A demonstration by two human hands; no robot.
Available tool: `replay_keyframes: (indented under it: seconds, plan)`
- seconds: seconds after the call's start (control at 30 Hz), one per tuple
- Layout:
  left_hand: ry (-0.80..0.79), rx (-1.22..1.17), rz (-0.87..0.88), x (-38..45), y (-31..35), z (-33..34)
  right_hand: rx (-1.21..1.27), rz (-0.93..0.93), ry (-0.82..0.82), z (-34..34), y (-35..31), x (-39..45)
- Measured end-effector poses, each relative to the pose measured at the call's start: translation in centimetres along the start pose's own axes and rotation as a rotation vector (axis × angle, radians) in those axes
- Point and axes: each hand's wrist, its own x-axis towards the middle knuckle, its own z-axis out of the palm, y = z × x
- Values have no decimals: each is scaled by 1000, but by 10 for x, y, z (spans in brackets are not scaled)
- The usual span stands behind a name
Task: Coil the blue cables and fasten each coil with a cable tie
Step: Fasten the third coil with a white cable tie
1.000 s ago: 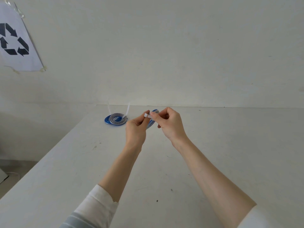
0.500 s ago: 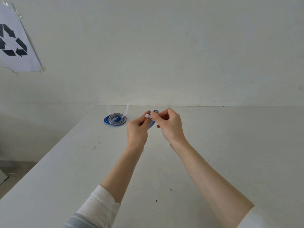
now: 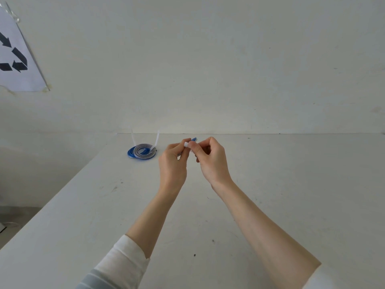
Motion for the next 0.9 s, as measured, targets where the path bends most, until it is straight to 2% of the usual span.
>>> replay_keyframes:
  seconds: [0.1,0.23,0.43,0.63,0.8,0.9]
  plan:
    - [-40,72,66,6,5,-6,-18,-15,-60,-5,1,0]
    - [-46,132,66,17,9,-14,73,-28,-162,-11,1,-1]
    - [-79,134,109,14,13,-15,220,175,-158,-15,-5,-5]
    - [-163,75,186,11,17,-9,366,171,-115,-15,-4,-15]
    - [-160,19,136,10,13,-5,198,44,9,-13,-10,-14]
    - [-154,-73,-18,11,10,-5,105,5,14,-13,-14,-10]
